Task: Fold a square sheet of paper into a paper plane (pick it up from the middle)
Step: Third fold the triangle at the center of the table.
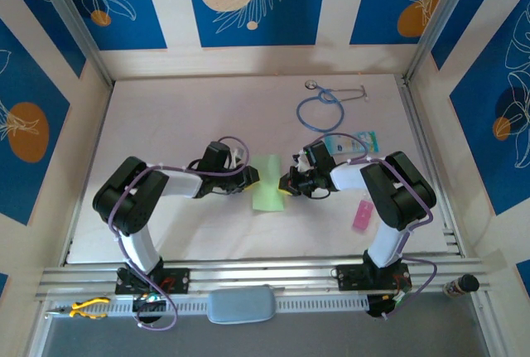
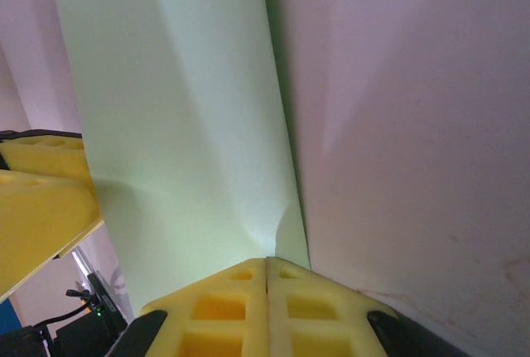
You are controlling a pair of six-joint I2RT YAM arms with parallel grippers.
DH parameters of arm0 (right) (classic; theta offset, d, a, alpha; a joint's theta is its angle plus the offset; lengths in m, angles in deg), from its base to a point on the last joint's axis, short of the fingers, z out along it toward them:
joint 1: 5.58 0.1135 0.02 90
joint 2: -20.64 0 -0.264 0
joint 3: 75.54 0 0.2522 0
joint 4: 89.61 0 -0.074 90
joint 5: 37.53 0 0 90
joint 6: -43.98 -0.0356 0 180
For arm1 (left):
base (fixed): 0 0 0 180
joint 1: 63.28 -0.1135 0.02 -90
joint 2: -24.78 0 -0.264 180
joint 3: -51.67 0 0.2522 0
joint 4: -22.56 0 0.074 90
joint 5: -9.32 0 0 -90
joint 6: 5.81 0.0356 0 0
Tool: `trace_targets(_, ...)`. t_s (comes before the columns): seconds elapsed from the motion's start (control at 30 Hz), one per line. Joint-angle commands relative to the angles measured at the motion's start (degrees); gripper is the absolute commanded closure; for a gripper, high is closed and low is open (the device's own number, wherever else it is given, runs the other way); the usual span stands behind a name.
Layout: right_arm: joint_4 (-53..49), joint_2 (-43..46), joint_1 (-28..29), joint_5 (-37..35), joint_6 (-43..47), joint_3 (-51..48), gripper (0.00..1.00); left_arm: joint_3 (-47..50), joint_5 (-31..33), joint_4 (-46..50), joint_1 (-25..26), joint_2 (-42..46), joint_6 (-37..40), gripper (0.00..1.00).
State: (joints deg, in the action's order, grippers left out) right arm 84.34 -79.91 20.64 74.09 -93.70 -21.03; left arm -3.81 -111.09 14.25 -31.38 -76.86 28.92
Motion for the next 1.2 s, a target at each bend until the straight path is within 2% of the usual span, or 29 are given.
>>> trace_targets(0.0,-7.7,-0.9,-0.1,-4.0,0.7,-1.4,0.99,0.6,-0.2,-1.1,0.3,1.2,-0.5,0.71)
trace_targets(0.3,-8.1,-0.1,-0.1,-4.0,0.8,-1.3,0.98,0.9,0.6,0.6,0.3,1.4,-0.5,0.76)
trace_targets(0.53,-8.1,2.3,-0.1,-2.9,2.5,-0.9,0.94,1.8,2.2,1.8,0.1,2.8,-1.1,0.93)
trace_targets(0.67,-7.5,7.4,-0.1,-2.9,4.4,-1.5,0.83,1.8,2.5,2.4,-0.1,4.3,-1.6,0.99)
trace_targets(0.73,-7.1,11.4,0.3,-3.7,5.8,-2.4,0.68,1.8,2.3,2.7,-0.1,4.8,-2.2,1.0)
trace_targets(0.8,-7.4,15.9,1.1,-5.6,7.6,-3.4,0.56,1.8,1.9,2.8,-0.2,5.2,-2.9,1.0)
trace_targets(0.93,-10.0,24.3,4.6,-12.2,13.2,-4.4,0.54,1.9,1.6,3.1,-0.5,6.0,-4.6,1.0)
trace_targets(1.1,-3.2,32.7,17.4,-31.1,26.1,-10.5,0.5,1.2,0.9,3.8,-0.9,5.7,-5.7,1.0)
trace_targets(1.17,1.2,34.8,22.3,-35.8,32.5,-13.3,0.48,1.1,0.7,3.7,-1.1,5.8,-5.8,1.0)
